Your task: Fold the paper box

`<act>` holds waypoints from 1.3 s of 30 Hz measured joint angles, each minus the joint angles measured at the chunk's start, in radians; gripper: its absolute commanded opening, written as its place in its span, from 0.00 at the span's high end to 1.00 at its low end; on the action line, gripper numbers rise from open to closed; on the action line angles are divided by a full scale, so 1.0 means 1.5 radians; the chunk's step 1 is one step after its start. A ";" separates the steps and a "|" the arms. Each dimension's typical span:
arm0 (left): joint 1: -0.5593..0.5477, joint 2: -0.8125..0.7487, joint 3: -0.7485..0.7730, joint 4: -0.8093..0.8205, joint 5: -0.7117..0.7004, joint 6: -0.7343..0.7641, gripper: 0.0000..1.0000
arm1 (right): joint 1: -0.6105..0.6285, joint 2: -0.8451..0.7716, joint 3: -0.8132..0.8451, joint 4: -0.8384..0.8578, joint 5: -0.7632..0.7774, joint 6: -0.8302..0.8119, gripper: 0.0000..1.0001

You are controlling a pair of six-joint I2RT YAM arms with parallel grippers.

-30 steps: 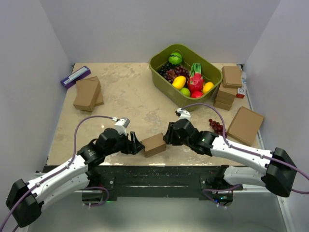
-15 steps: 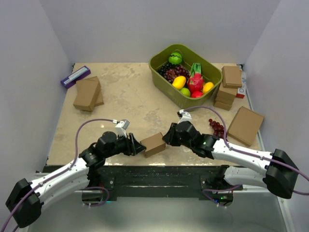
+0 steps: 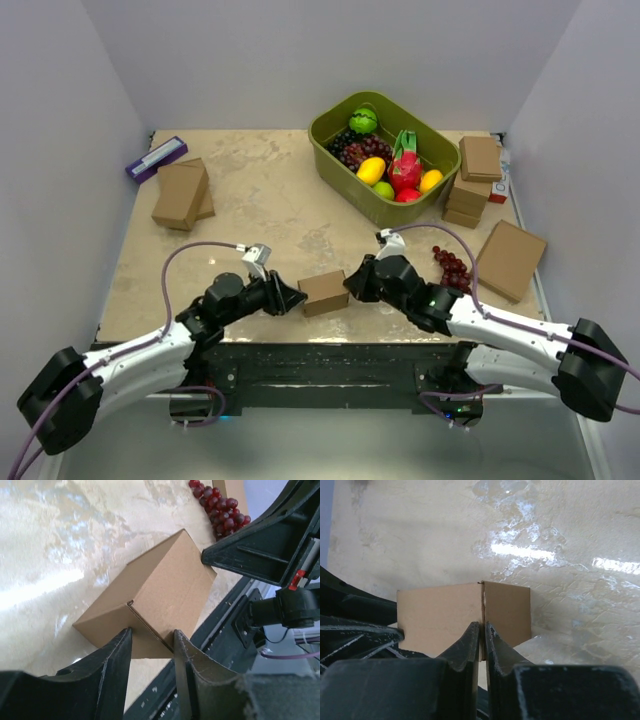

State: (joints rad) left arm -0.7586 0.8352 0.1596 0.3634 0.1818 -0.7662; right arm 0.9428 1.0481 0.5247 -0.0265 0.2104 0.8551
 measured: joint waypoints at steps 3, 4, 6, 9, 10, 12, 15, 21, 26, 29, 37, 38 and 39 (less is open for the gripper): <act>0.000 0.055 0.021 0.042 -0.012 0.036 0.64 | 0.000 -0.006 -0.002 -0.002 0.014 -0.021 0.93; 0.001 0.079 0.039 0.048 -0.020 0.053 0.64 | 0.000 -0.004 0.001 -0.005 0.023 -0.028 0.94; 0.004 0.124 0.074 0.052 -0.031 0.083 0.64 | -0.001 0.009 0.017 -0.018 0.041 -0.045 0.95; 0.010 0.178 0.121 0.052 -0.061 0.137 0.64 | -0.001 0.051 0.056 -0.033 0.076 -0.072 0.96; 0.013 0.190 0.132 0.053 -0.070 0.155 0.64 | -0.001 0.066 0.069 -0.033 0.084 -0.080 0.96; 0.018 0.211 0.149 0.057 -0.084 0.185 0.65 | -0.001 0.092 0.089 -0.032 0.099 -0.099 0.96; 0.026 0.250 0.174 0.073 -0.094 0.234 0.65 | -0.001 0.123 0.115 -0.032 0.123 -0.132 0.96; 0.028 0.275 0.157 0.159 -0.090 0.288 0.62 | 0.002 0.129 0.118 -0.014 0.145 -0.193 0.94; 0.010 0.241 0.063 0.273 -0.089 0.299 0.60 | 0.014 0.116 0.090 0.024 0.138 -0.217 0.93; -0.012 0.211 0.007 0.329 -0.098 0.298 0.59 | 0.039 0.107 0.072 0.043 0.153 -0.219 0.92; -0.050 0.086 -0.072 0.315 -0.127 0.288 0.56 | 0.138 0.073 0.045 0.031 0.205 -0.167 0.88; -0.053 0.070 -0.073 0.301 -0.127 0.284 0.56 | 0.146 0.062 0.037 0.029 0.205 -0.156 0.88; -0.058 0.052 -0.073 0.284 -0.128 0.278 0.56 | 0.155 0.048 0.027 0.028 0.205 -0.144 0.87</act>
State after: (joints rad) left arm -0.8463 0.9138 0.0502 0.7898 -0.0097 -0.3489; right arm 1.1759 1.1206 0.5659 0.0154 0.5182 0.6395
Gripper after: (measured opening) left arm 0.441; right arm 0.117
